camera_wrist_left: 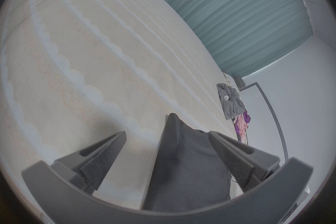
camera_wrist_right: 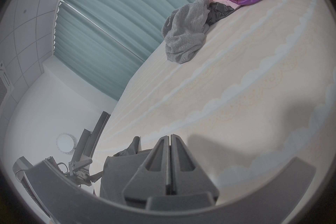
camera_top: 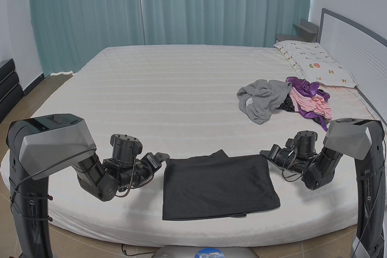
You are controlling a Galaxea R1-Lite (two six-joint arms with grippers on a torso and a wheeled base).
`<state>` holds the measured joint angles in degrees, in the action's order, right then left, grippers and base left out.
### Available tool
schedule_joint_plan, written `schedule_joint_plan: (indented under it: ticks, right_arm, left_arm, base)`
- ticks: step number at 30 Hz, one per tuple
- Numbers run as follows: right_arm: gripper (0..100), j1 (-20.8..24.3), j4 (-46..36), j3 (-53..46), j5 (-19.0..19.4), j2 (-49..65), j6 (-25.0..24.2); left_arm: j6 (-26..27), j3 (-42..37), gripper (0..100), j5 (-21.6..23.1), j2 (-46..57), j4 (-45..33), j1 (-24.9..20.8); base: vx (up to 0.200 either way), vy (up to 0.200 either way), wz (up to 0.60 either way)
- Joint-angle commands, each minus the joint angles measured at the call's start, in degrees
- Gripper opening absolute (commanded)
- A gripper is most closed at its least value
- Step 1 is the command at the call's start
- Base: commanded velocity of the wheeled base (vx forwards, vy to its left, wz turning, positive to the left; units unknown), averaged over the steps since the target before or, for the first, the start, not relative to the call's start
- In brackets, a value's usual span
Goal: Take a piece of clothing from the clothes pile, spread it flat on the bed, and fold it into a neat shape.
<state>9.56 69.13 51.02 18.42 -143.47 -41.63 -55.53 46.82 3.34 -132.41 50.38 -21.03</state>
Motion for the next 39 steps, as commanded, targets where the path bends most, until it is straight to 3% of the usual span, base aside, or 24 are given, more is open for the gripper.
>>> schedule_joint_plan:
  ticks: [1, 14, 23, 24, 32, 39]
  right_arm:
    - [0, -0.24, 0.04, 0.05, -0.14, -0.05, -0.03]
    - [0, -0.07, 0.04, -0.04, -0.14, -0.14, -0.03]
    - [0, 0.11, 0.65, -0.48, -0.14, -0.14, -0.12]
    - [0, 0.11, 0.65, -0.57, -0.14, -0.14, -0.21]
    - [0, 0.11, 0.74, -0.66, -0.14, -0.05, -0.38]
    - [0, 0.02, 0.92, -0.66, -0.23, 0.03, -0.47]
  left_arm:
    - [-0.02, 0.90, 100, -0.26, -1.18, 0.15, -0.06]
    - [1.65, 11.27, 100, -0.70, -6.63, -0.02, -2.09]
    - [3.41, 15.49, 100, -5.27, -10.14, -0.20, -3.23]
    - [3.41, 15.49, 0, -5.27, -10.23, -0.20, -3.32]
    - [3.41, 15.84, 0, -5.71, -10.41, -0.20, -3.32]
    - [3.41, 17.60, 0, -9.14, -11.64, -0.02, -3.32]
  base:
    - [0.000, 0.000, 0.00]
    - [0.000, 0.000, 0.00]
    - [0.000, 0.000, 0.00]
    - [0.000, 0.000, 0.00]
    - [0.000, 0.000, 0.00]
    - [0.000, 0.000, 0.00]
